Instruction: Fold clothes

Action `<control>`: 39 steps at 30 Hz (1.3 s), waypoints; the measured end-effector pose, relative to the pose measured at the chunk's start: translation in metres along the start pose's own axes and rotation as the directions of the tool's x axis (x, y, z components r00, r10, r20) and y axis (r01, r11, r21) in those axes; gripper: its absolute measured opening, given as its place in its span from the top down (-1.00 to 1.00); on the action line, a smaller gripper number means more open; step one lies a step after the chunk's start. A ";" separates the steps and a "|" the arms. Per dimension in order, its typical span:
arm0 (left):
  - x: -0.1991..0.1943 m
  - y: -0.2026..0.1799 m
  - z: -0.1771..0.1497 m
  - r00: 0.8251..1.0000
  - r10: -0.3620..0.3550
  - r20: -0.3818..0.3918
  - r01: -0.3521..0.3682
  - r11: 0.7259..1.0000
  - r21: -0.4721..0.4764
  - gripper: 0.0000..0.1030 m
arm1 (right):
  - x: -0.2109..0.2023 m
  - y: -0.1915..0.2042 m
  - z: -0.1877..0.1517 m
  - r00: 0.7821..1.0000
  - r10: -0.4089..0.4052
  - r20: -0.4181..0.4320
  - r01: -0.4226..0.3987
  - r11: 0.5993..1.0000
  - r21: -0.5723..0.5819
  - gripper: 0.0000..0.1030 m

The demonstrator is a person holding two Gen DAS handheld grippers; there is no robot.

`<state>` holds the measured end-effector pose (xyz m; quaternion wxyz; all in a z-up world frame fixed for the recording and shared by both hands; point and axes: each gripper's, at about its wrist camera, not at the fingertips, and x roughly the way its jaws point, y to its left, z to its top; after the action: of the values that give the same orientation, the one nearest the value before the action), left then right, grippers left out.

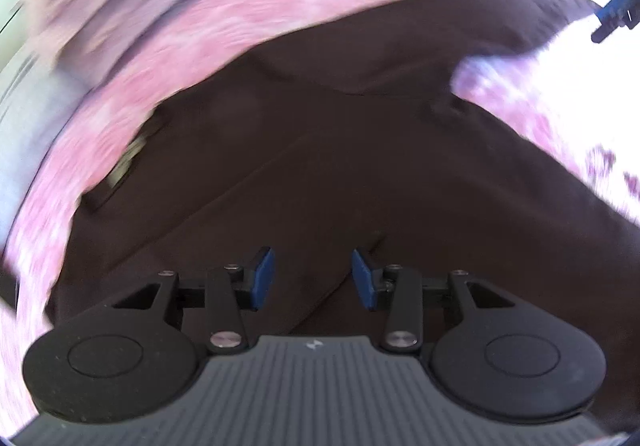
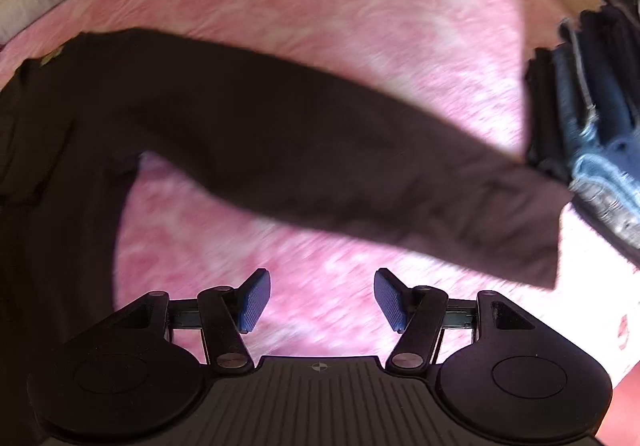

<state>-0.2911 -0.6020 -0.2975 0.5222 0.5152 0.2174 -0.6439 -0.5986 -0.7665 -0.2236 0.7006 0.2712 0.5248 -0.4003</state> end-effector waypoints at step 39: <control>-0.230 0.274 -0.496 0.846 0.405 -0.347 -0.499 0.375 -0.781 0.47 | -0.055 0.356 -0.051 0.988 0.147 -0.052 -0.155 0.957 -0.247 -0.19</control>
<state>0.1539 -0.1920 -0.2078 0.8489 0.2621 0.3788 -0.2591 -0.3313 -0.5212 -0.2011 0.7489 0.2265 0.5603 -0.2720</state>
